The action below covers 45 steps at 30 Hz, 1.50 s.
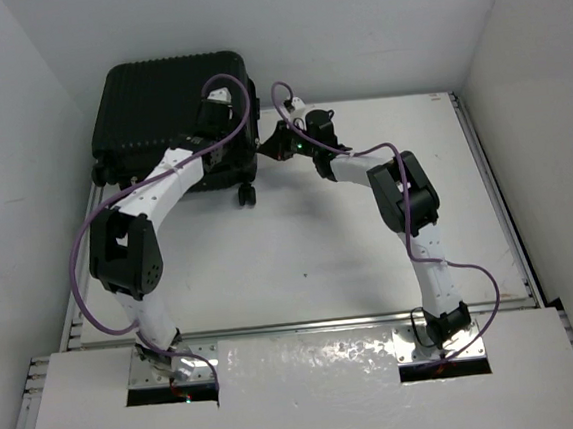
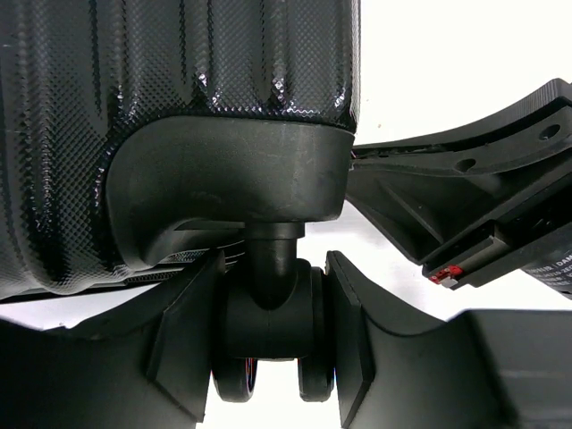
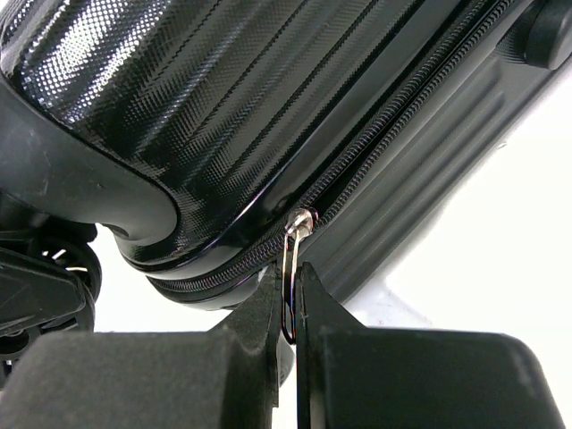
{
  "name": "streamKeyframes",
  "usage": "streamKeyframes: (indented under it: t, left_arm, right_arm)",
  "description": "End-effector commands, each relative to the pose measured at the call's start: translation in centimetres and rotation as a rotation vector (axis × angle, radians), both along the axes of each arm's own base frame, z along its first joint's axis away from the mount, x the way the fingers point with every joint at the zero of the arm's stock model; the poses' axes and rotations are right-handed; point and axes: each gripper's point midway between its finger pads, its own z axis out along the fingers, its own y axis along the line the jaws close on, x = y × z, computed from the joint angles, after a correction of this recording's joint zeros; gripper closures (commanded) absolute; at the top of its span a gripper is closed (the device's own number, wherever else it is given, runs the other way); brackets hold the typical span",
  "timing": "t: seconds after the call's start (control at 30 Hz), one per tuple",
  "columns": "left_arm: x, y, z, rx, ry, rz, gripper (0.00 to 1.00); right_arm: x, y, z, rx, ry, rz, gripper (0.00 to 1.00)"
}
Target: Pack the luggage
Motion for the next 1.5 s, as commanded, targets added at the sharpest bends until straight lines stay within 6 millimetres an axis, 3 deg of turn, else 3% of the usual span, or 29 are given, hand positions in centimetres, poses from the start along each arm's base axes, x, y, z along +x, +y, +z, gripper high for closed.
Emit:
streamKeyframes:
  t: [0.0, 0.03, 0.07, 0.1, 0.13, 0.17, 0.2, 0.27, 0.3, 0.37, 0.4, 0.63, 0.83, 1.03, 1.23, 1.3, 1.37, 1.4, 1.47]
  left_arm:
    - [-0.5, -0.6, -0.7, -0.008, -0.001, -0.008, 1.0]
    - [-1.0, -0.7, -0.7, -0.005, -0.004, -0.01, 1.0]
    - [-1.5, -0.8, 0.7, -0.014, -0.039, -0.012, 1.0]
    - [-2.6, -0.6, -0.4, 0.002, -0.022, -0.009, 1.0]
    - [-3.3, -0.8, -0.5, 0.0, -0.023, -0.019, 1.0]
    - [-4.1, -1.5, 0.2, -0.014, -0.042, -0.042, 1.0]
    - [-5.2, -1.5, -1.0, -0.01, -0.009, -0.054, 1.0]
    - [-6.5, -2.2, -1.2, -0.018, -0.014, -0.081, 1.0]
    - [-7.5, -1.9, -2.5, -0.005, 0.015, -0.079, 1.0]
    - [-8.8, -2.5, -2.7, -0.009, 0.012, -0.096, 1.0]
    - [-9.8, -2.2, -3.8, 0.003, 0.037, -0.095, 1.0]
    - [-14.6, -2.8, -5.4, 0.027, 0.055, -0.145, 1.0]
    - [-17.2, -2.8, -5.5, 0.014, 0.054, -0.179, 1.0]
    - [-19.9, -2.8, -7.0, 0.022, 0.079, -0.221, 1.0]
    - [-21.8, -3.8, -7.6, -0.062, 0.071, -0.283, 1.0]
    - [-22.3, -4.3, -7.2, -0.086, 0.063, -0.299, 1.0]
    - [-22.7, -4.4, -7.0, -0.088, 0.062, -0.302, 1.0]
    - [-23.0, -4.5, -6.5, -0.095, 0.053, -0.308, 1.0]
    - [-23.3, -3.9, -6.5, -0.086, 0.053, -0.291, 1.0]
  right_arm:
    - [-0.5, 0.1, 1.4, -0.036, -0.042, 0.001, 1.0]
    - [-0.5, -0.2, 1.5, -0.042, -0.049, -0.013, 1.0]
    - [-1.0, -0.7, 0.6, -0.051, -0.041, -0.032, 1.0]
    - [-0.9, -1.3, 0.6, -0.059, -0.047, -0.075, 1.0]
    - [-1.0, -1.7, 1.6, -0.061, -0.074, -0.092, 1.0]
    - [-1.4, -2.0, 1.0, -0.072, -0.069, -0.096, 1.0]
    - [-1.4, -2.0, 1.5, -0.071, -0.086, -0.096, 1.0]
    - [-1.4, -1.8, 1.4, -0.071, -0.085, -0.081, 1.0]
    - [-1.4, -1.7, 1.4, -0.07, -0.083, -0.079, 1.0]
    - [-1.5, -1.6, 1.5, -0.065, -0.081, -0.074, 1.0]
    - [-1.6, -1.7, 1.5, -0.058, -0.071, -0.077, 1.0]
    - [-5.1, -2.7, 3.5, 0.074, -0.009, -0.09, 1.0]
    - [-3.6, -4.6, 3.7, 0.189, 0.135, -0.197, 1.0]
    - [-3.1, -7.0, 4.7, 0.292, 0.168, -0.235, 1.0]
    - [-2.8, -7.2, 5.5, 0.44, 0.258, -0.229, 1.0]
    - [-2.4, -7.8, 5.0, 0.421, 0.248, -0.268, 1.0]
    - [-1.4, -8.6, 3.1, 0.317, 0.249, -0.331, 1.0]
    - [-0.6, -8.6, 3.6, 0.308, 0.232, -0.333, 1.0]
    - [-0.6, -8.6, 2.2, 0.296, 0.268, -0.312, 1.0]
